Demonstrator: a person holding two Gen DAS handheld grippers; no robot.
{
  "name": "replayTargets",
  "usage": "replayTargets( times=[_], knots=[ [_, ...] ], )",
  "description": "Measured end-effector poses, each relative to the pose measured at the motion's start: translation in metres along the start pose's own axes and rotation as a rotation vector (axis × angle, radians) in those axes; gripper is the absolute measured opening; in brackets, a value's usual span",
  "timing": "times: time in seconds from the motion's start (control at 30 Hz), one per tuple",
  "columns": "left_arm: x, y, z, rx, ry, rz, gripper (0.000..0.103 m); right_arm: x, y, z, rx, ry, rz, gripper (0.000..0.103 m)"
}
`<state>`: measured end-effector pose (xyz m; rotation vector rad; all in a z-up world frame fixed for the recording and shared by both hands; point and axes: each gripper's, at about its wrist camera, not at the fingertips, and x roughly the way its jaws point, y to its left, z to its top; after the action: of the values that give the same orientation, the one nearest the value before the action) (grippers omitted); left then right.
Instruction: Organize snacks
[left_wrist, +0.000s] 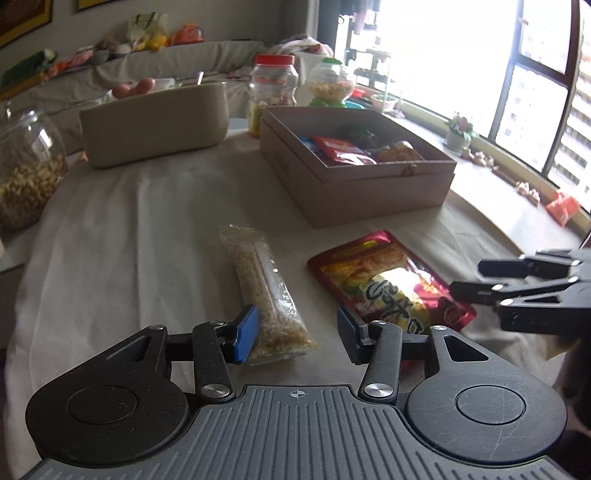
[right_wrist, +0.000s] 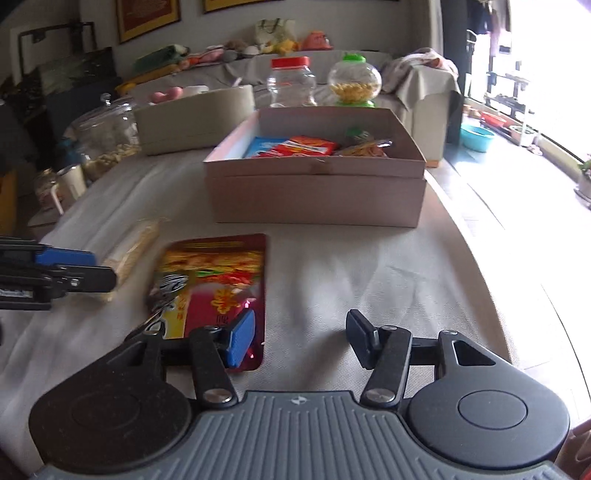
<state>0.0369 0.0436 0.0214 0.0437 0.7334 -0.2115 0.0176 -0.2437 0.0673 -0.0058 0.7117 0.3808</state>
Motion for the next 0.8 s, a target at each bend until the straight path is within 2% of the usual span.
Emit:
replayTargets(
  times=[0.07,0.1,0.13,0.23,0.37,0.53,0.57,0.7,0.8],
  knots=[
    [0.003,0.0,-0.001,0.003,0.006,0.007,0.052,-0.007,0.008,0.002,-0.019,-0.024,0.035,0.07],
    [0.003,0.001,-0.001,-0.008,0.005,0.005,0.052,-0.009,0.012,0.004,-0.02,-0.035,0.063,0.08],
    [0.002,0.004,-0.001,-0.022,0.001,0.003,0.052,-0.009,0.017,0.006,-0.015,-0.04,0.088,0.084],
    [0.0,0.012,0.002,-0.066,-0.02,0.026,0.052,0.006,0.031,0.016,0.033,-0.003,0.12,0.085],
    [-0.003,0.029,0.003,-0.158,-0.041,0.027,0.052,0.038,0.04,0.025,0.127,0.074,0.079,0.085],
    [-0.005,0.044,0.004,-0.231,-0.067,0.004,0.052,0.052,0.062,0.024,0.025,0.084,0.036,0.099],
    [-0.004,0.044,0.005,-0.233,-0.066,-0.008,0.052,0.053,0.066,0.022,-0.005,0.083,0.025,0.099],
    [0.003,0.037,0.007,-0.213,-0.043,-0.046,0.052,0.048,0.069,0.018,-0.071,0.069,0.004,0.093],
    [0.014,0.038,0.014,-0.253,-0.015,-0.072,0.052,0.037,0.064,0.014,-0.086,0.037,-0.032,0.086]
  ],
)
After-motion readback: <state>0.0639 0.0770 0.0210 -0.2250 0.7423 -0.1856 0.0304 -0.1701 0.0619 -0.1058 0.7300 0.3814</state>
